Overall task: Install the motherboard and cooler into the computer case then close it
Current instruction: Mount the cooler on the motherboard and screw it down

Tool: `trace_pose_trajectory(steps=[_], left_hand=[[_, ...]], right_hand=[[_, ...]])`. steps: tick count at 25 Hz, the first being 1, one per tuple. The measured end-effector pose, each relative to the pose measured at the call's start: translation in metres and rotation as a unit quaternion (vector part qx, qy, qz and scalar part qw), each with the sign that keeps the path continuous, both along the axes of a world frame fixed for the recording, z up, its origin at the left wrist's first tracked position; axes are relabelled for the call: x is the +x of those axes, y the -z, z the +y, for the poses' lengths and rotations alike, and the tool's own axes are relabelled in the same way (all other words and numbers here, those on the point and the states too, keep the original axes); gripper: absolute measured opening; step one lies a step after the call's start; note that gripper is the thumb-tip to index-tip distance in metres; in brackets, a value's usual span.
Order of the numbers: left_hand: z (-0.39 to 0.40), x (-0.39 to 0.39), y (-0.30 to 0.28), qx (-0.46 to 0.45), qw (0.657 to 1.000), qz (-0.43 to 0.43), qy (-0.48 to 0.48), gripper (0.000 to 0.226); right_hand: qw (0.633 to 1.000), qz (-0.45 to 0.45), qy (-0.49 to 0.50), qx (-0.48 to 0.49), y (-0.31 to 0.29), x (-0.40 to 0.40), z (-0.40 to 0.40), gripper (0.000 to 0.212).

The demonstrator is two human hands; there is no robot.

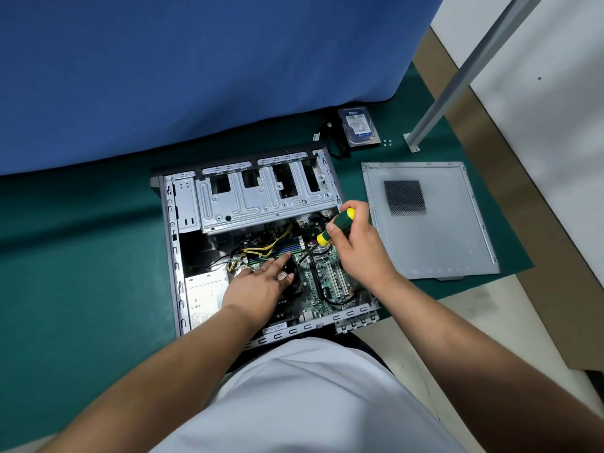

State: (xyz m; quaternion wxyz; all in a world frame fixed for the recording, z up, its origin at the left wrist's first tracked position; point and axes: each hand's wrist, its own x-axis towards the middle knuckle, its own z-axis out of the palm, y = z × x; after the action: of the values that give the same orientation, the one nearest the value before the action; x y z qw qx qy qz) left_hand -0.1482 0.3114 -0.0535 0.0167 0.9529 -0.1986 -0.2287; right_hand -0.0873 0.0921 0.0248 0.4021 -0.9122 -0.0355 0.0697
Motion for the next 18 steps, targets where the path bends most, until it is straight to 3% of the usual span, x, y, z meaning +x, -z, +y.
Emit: trace_pose_trajectory(steps=[5,11,15,18], left_hand=[[-0.004,0.005,0.001,0.017,1.000,0.005,-0.003,0.063],[-0.004,0.011,0.002,0.014,1.000,0.012,0.009,0.062],[-0.004,0.018,0.000,-0.010,0.996,0.083,-0.017,0.066],[-0.005,0.019,-0.001,-0.018,0.994,0.105,-0.026,0.068]], right_hand=[[0.995,-0.001,-0.093,-0.045,-0.014,-0.002,0.004,0.030],[0.963,0.006,-0.227,-0.144,-0.041,0.017,0.008,0.031],[0.912,0.024,-0.322,-0.254,-0.065,0.039,0.016,0.045],[0.844,0.005,-0.412,-0.344,-0.076,0.048,0.020,0.047]])
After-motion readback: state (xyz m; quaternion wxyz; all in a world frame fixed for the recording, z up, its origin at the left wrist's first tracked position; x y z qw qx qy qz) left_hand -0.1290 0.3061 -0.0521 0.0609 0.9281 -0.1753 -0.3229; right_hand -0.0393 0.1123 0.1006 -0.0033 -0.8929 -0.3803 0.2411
